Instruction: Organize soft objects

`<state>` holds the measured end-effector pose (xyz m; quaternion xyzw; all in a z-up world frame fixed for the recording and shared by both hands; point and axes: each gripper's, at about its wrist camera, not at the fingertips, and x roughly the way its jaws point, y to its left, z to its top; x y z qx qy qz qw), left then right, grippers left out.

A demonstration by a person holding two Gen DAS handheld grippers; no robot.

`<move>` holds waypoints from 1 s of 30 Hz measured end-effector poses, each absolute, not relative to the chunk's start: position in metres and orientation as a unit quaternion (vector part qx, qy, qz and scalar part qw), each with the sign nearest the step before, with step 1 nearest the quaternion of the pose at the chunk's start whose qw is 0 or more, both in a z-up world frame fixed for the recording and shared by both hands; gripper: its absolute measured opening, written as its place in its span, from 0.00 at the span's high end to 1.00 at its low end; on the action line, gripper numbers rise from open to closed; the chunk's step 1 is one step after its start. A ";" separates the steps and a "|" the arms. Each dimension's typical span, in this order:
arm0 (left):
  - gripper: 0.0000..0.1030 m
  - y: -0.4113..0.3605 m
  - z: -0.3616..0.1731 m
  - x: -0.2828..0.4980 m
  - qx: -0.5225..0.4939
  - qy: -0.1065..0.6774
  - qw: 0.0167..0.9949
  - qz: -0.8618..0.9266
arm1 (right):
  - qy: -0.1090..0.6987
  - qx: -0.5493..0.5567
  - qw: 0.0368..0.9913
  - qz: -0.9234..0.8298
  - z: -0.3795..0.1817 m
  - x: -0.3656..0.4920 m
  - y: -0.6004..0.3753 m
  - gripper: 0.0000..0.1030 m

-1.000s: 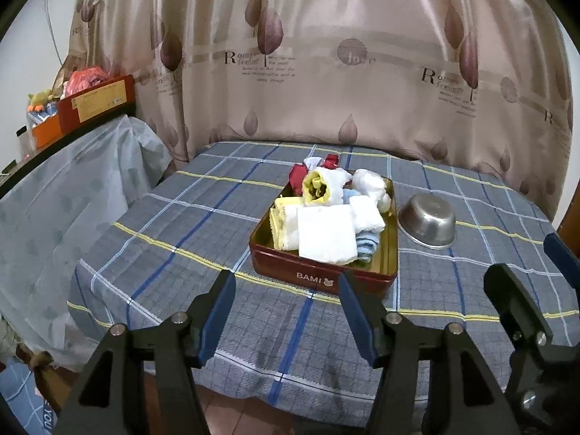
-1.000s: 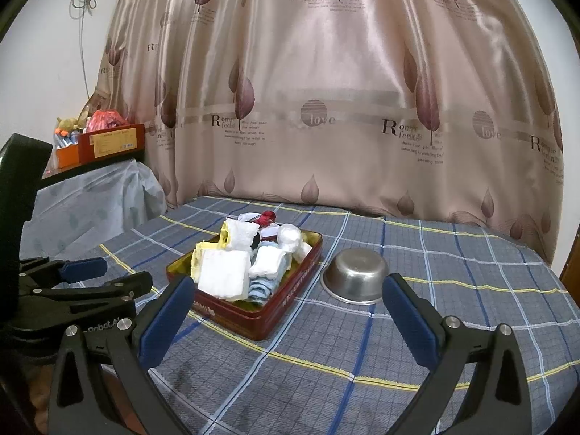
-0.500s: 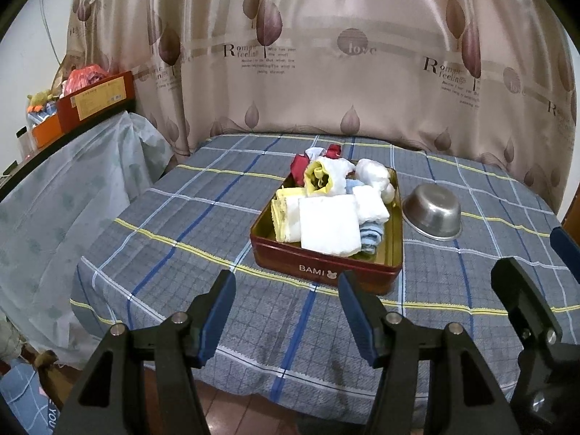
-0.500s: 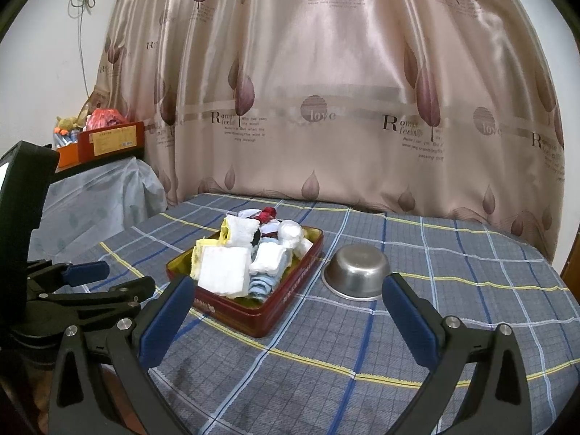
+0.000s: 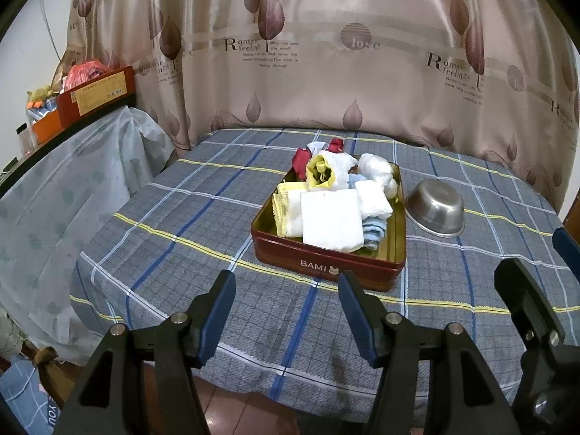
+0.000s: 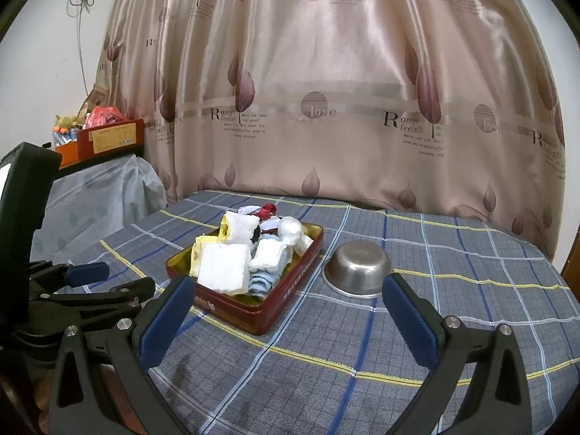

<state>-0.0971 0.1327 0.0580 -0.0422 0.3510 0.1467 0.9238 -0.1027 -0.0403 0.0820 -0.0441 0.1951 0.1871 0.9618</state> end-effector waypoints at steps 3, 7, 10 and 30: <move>0.41 0.133 0.058 -0.097 -0.043 0.353 0.923 0.146 | 0.196 -0.044 0.962 0.188 0.082 -0.102 -0.040 0.01; 0.41 0.133 0.057 -0.097 -0.043 0.355 0.922 0.147 | 0.198 -0.043 0.961 0.188 0.080 -0.101 -0.039 0.01; 0.41 0.133 0.056 -0.096 -0.043 0.355 0.922 0.147 | 0.200 -0.043 0.960 0.189 0.079 -0.100 -0.039 0.01; 0.41 0.133 0.052 -0.093 -0.039 0.363 0.919 0.150 | 0.207 -0.044 0.958 0.192 0.076 -0.103 -0.036 0.01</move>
